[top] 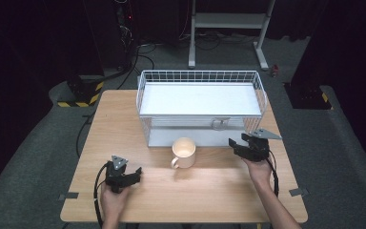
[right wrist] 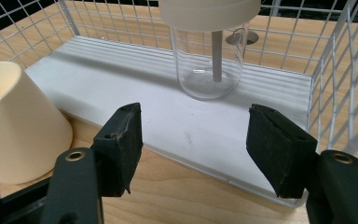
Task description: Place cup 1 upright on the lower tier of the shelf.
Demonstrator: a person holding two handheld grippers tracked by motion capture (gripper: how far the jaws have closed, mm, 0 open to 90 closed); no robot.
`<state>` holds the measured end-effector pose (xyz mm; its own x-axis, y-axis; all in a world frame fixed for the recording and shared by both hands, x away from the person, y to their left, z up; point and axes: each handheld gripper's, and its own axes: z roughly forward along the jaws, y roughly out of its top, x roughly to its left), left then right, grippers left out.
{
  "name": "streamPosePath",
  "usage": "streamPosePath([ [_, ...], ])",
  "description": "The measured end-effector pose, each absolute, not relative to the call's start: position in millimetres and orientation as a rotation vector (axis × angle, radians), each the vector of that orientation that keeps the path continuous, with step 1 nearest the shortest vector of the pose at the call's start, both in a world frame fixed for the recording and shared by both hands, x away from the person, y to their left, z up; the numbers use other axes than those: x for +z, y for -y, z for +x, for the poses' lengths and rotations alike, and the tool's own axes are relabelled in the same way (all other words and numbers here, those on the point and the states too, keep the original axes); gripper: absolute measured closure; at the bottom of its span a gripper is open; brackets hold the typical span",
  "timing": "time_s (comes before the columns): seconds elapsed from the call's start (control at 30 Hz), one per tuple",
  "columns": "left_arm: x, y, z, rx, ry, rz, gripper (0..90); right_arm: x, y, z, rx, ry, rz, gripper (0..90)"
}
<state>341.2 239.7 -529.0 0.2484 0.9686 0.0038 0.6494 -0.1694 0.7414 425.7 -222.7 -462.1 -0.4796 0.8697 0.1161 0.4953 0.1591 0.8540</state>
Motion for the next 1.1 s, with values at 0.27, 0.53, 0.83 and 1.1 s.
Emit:
streamPosePath([
  [0.27,-529,-240,341,0.657,-1.471,1.900,21.0,-463,233,418,1.282,-2.023,1.314,34.8],
  [0.53,-529,-240,341,0.657,-1.471,1.900,21.0,-461,240,412,1.301,-2.015,1.303,34.5],
  [0.83,-529,-240,341,0.656,-1.475,1.900,21.0,-461,250,402,1.327,-1.991,1.322,34.3],
  [1.1,-529,-240,341,0.657,-1.473,1.899,20.9,-461,264,387,1.374,-1.970,1.334,34.3],
])
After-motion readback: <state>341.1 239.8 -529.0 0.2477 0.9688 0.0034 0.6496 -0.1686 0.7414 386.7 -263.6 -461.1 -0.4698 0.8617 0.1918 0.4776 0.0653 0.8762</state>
